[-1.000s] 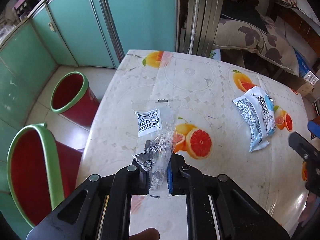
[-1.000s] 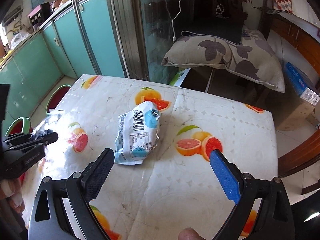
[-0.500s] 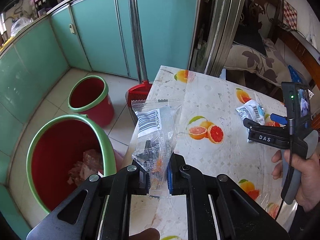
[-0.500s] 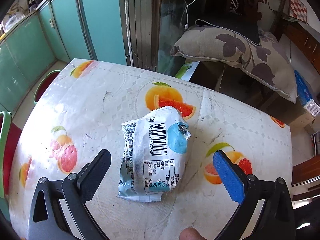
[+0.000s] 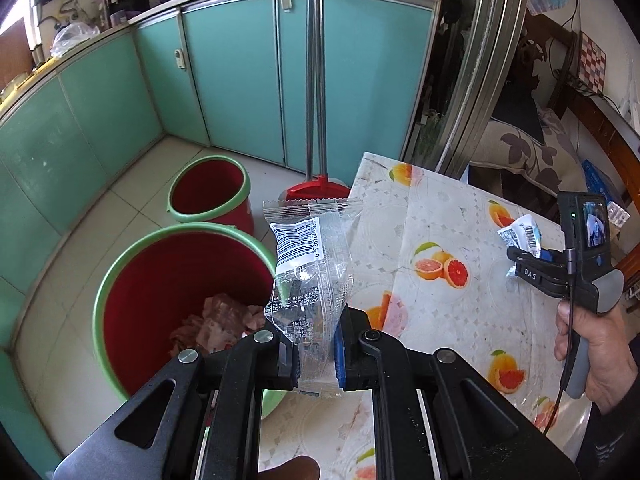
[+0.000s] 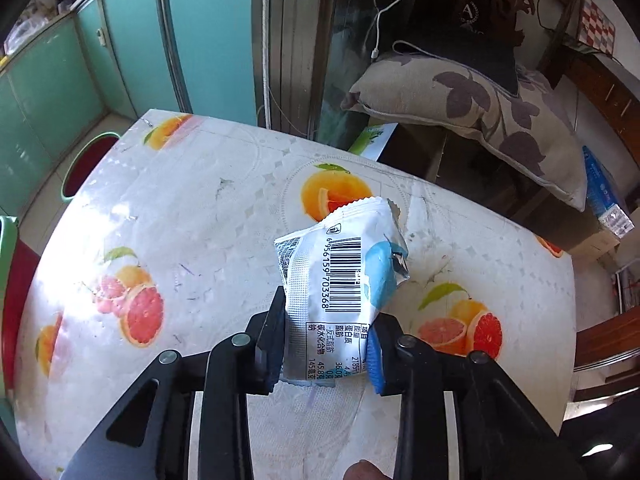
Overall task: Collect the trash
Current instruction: 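Grasp the white-blue packet with the right tool while the left tool carries its wrapper to the bucket, then open the left tool over the bucket to drop the plastic wrapper, then lower the white-blue packet into the bucket and open the right tool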
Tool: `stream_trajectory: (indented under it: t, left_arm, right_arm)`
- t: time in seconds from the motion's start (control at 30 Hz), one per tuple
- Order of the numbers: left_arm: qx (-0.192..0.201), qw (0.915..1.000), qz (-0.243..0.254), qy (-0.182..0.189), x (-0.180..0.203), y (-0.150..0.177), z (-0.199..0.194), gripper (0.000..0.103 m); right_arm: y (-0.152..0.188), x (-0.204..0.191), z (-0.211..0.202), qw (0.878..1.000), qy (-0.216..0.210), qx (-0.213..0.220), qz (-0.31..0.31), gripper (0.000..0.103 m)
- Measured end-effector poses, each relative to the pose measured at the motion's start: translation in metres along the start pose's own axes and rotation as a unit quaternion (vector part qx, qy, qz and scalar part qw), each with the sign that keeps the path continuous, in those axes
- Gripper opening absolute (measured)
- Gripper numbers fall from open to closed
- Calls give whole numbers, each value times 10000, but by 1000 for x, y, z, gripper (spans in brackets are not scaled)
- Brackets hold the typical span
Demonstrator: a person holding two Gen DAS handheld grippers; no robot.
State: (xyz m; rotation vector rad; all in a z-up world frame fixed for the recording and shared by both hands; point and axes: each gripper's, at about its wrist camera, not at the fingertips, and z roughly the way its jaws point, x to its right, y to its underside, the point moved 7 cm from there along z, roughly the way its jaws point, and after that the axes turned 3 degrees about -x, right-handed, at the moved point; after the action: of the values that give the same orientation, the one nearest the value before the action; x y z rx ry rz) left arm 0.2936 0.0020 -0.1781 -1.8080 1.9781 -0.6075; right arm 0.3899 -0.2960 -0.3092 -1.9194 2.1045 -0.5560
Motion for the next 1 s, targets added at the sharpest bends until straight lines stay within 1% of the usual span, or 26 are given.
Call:
stream_trajectory:
  t: [0.13,0.2,0.37,0.47,0.53,0.57,0.6,0.63,0.7,0.83,1.0]
  left_arm:
    - [56,9997,-229,-55,-29,5,-7,12]
    - [19,9993,-365,-116,-47,11,-6,12]
    - [-213,9974,-646,-246,-91,27,8,12]
    - [-314,9961,-815,-103,-110,33,15,12]
    - [-444,9954,-840,109,-116,35,20,26]
    - [-452,9947,-910,151,-121,36,20,59]
    - [-398,9943,-978,144,-125,35,17,101]
    - [-278,9941,-1037,142,-130,34,13,101]
    - [-162,9933,-1133,144,-140,34,4,102]
    - [178,9902,-1388,-37,-167,35,-20,102]
    - [462,9832,-1711,-435,-208,49,-50,102]
  right_arm:
    - [-1,-19,-39,9995,-57,246,-214,29]
    - [1,-35,-59,9987,-101,351,-346,29]
    - [5,-92,-103,9944,-307,591,-820,29]
    - [8,-131,-125,9906,-458,701,-1079,29]
    - [9,-155,-135,9883,-545,753,-1209,29]
    - [10,-167,-140,9870,-591,780,-1273,29]
    - [10,-177,-144,9860,-646,791,-1320,29]
    - [11,-189,-149,9838,-716,840,-1411,29]
    - [12,-212,-158,9806,-832,887,-1541,29]
    - [15,-263,-175,9713,-1154,992,-1830,29]
    - [21,-328,-191,9567,-1639,1058,-2159,29]
